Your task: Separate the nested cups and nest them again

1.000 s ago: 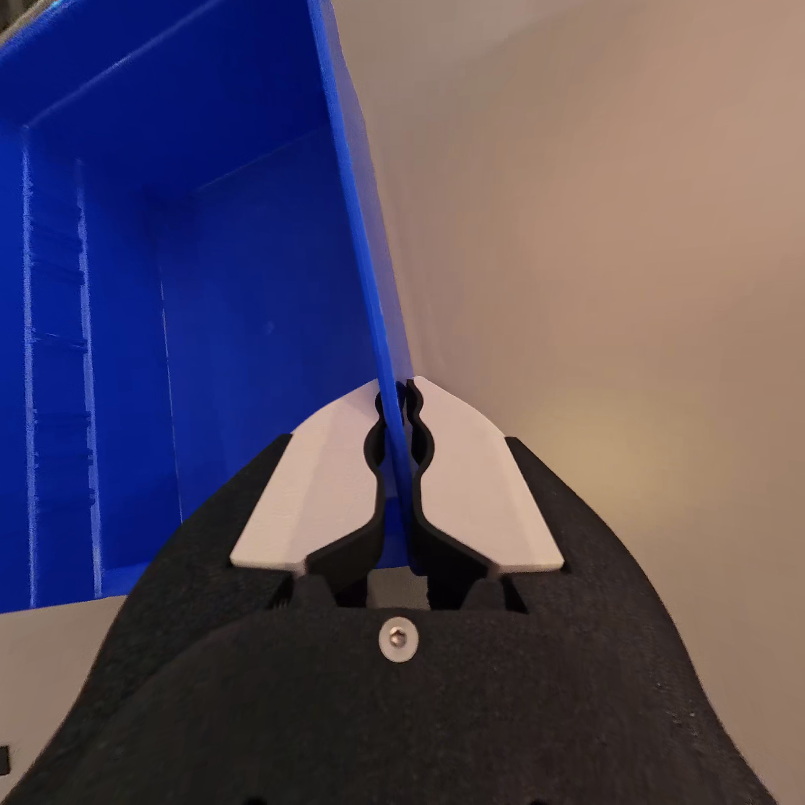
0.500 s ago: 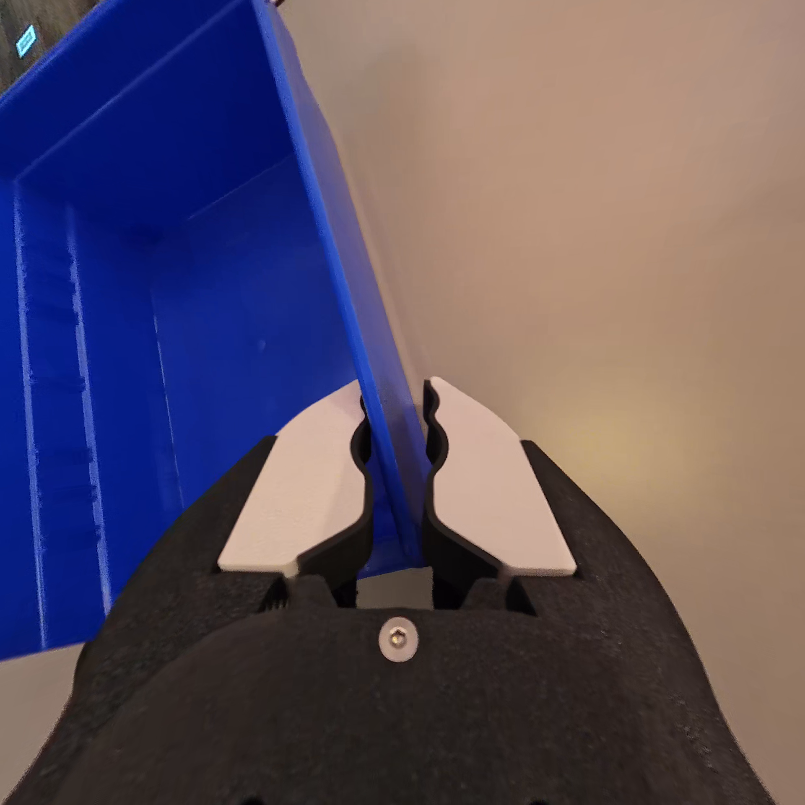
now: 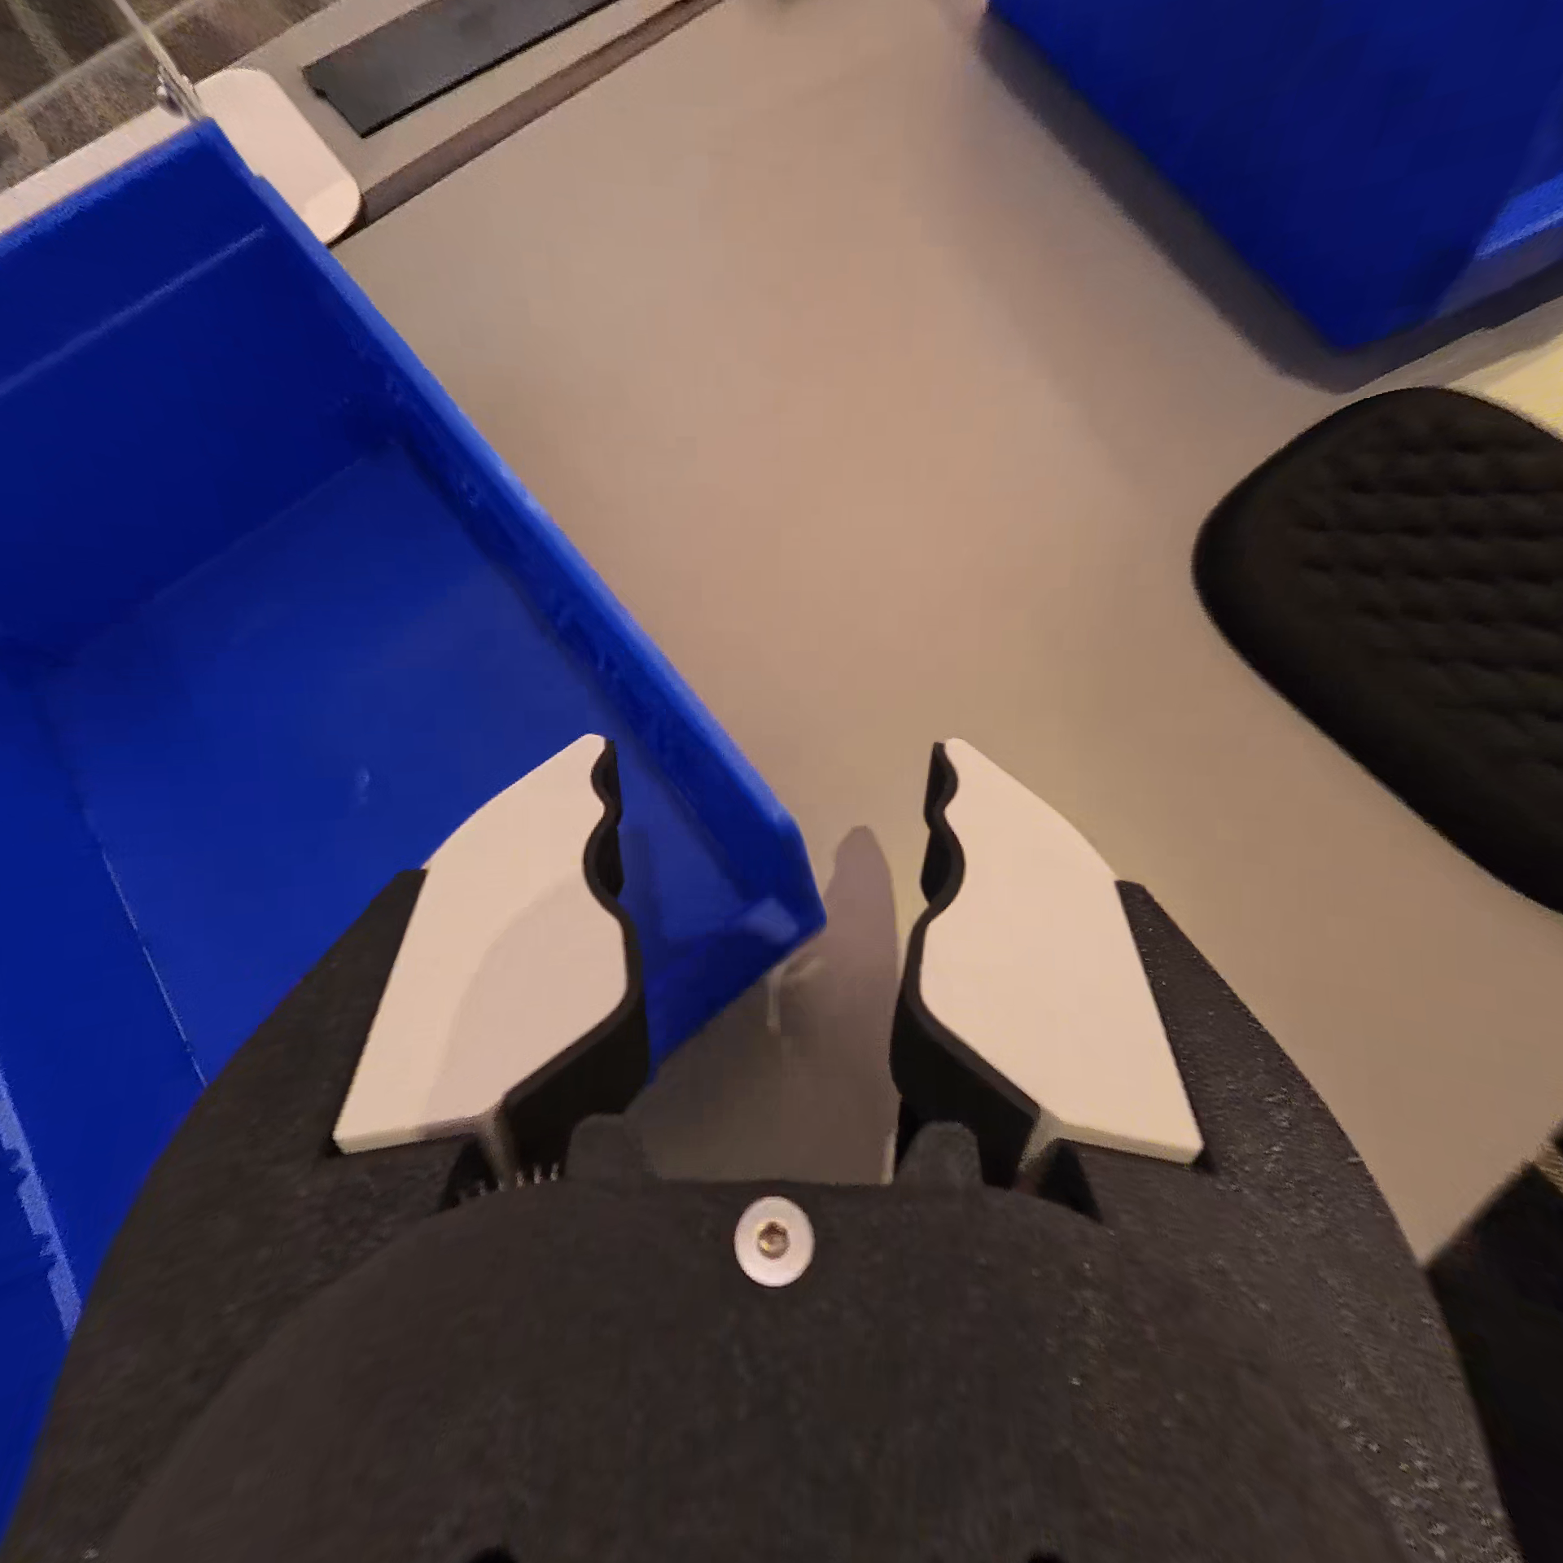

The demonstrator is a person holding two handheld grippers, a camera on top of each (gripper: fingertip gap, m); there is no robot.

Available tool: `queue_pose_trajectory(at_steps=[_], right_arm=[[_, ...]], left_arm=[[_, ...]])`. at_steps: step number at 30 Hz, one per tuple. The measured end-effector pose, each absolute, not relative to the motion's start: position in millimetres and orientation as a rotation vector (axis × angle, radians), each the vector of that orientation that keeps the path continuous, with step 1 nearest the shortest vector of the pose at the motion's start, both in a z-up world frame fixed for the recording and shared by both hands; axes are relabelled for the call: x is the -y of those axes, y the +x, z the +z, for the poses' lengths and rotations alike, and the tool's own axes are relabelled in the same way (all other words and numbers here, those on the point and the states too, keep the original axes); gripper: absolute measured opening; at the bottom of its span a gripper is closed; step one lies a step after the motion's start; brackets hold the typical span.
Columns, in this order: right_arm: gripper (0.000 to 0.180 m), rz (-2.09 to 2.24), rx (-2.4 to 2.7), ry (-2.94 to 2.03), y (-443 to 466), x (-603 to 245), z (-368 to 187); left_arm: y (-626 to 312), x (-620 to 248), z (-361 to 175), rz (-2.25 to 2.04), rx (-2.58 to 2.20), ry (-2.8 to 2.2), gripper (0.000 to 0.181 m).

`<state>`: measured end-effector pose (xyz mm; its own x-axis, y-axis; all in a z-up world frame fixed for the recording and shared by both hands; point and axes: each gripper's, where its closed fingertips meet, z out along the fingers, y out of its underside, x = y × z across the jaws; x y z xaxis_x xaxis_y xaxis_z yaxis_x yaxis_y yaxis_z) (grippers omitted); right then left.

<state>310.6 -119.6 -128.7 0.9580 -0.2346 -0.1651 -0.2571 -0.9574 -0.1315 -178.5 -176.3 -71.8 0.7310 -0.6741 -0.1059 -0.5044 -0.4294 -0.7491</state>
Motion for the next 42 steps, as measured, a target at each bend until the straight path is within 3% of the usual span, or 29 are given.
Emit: queue_pose_trajectory(at_steps=[11, 21, 26, 31, 42], right_arm=[[0.005, 0.299, -0.388, -2.984, 314, 145, -107], [0.005, 0.215, -0.229, -2.981, 241, 123, 21], [0.005, 0.269, -0.003, -2.961, 128, 88, 88], [0.005, 0.432, 0.294, -2.918, -28, 44, 120], [0.005, 0.655, 0.933, -2.816, -373, -2, 89]], left_arm=[[-295, 197, -29, -0.275, -0.675, -2.067, 0.063], [-388, 203, -22, -0.220, -0.455, -2.079, 0.062], [-424, 207, -15, -0.184, -0.388, -2.072, 0.062], [-471, 216, -9, -0.129, -0.290, -2.058, 0.062], [-597, 250, 5, 0.039, 0.013, -2.032, 0.062]])
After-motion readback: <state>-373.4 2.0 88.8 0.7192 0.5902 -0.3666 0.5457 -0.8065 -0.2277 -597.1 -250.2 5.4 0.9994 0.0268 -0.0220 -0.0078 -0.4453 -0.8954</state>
